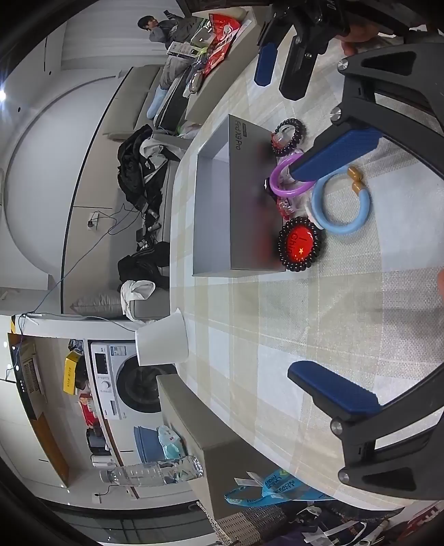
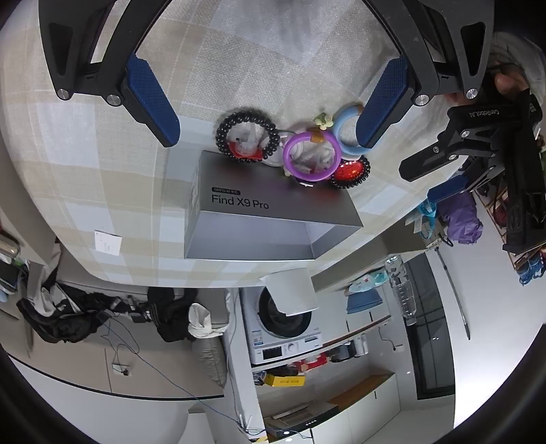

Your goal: Organize jewelry

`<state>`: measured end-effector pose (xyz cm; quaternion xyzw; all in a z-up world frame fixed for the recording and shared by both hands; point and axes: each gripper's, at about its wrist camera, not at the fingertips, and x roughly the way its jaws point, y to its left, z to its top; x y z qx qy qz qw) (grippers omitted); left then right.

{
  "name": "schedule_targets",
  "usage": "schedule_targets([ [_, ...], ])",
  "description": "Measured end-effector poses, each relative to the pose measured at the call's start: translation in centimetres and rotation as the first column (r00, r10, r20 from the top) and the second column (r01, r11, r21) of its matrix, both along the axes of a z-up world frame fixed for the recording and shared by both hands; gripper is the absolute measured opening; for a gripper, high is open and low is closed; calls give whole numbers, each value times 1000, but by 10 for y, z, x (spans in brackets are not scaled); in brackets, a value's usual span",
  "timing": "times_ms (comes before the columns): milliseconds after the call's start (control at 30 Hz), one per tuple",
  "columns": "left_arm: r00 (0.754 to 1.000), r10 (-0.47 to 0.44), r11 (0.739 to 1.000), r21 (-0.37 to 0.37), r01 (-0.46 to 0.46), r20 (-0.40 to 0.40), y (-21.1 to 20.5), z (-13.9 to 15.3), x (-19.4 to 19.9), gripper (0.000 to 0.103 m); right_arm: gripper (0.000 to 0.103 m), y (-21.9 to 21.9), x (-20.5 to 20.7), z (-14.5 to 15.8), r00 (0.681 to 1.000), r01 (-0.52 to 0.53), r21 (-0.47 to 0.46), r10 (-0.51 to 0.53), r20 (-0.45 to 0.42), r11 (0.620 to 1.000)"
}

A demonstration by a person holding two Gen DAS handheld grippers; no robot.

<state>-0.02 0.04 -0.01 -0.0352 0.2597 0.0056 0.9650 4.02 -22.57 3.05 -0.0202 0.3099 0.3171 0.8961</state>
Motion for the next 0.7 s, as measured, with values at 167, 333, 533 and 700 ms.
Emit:
schedule_targets([
  [167,1000,-1,1000,-2,1,2,4,0,-1,102,103,0,-1,0,1000,3,-1,-3,2,1000],
  [333,1000,4,1000,9,-4,-2,3,-2,0,102,103,0,-1,0,1000,-4,-2,4,1,1000],
  [533,1000,13,1000,7,-13,-2,2,-1,0,102,103,-1,1,-1,1000,-7,-1,7,-1,1000],
  [700,1000,18,1000,6,-18,-3,2,0,0,102,103,1,0,-2,1000,-4,-1,4,-2,1000],
])
